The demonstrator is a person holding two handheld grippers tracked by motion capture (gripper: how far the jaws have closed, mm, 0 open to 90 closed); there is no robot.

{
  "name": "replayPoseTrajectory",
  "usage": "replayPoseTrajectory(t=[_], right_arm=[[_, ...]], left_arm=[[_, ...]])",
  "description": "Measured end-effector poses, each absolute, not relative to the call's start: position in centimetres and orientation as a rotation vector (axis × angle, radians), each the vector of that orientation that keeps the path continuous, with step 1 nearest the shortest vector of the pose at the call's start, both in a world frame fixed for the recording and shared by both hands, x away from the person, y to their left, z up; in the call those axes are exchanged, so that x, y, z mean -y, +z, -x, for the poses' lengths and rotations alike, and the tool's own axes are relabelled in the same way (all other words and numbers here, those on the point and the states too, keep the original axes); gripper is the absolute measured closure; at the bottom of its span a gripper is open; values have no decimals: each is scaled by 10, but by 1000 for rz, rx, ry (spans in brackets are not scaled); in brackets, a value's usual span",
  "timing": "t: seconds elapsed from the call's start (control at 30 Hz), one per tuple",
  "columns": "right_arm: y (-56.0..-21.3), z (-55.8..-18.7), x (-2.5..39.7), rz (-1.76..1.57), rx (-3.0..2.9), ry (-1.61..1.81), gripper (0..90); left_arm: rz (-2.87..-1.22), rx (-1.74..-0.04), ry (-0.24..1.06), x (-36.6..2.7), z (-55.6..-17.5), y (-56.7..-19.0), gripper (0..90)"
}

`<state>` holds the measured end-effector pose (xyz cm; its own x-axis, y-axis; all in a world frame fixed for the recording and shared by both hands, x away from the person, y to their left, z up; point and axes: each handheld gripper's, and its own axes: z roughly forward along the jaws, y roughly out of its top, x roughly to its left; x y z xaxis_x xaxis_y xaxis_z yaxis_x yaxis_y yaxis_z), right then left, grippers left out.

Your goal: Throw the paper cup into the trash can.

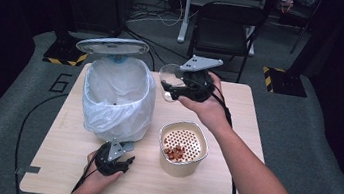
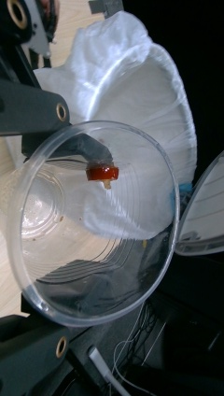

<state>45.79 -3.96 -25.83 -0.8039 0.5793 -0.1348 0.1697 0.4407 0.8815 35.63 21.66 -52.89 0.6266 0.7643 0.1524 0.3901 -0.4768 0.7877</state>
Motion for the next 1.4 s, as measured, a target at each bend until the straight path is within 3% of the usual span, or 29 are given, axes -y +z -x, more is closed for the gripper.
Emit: replayPoseTrajectory(t=[0.7,1.4], right_arm=[[-240,-461,-19,-523,-2334,1411,427],[-268,-479,-75,-536,-2404,1390,417]], left_arm=[[-2131,-875,657,-219,-358,-527,363],[-2131,-875,655,-219,-358,-527,363]])
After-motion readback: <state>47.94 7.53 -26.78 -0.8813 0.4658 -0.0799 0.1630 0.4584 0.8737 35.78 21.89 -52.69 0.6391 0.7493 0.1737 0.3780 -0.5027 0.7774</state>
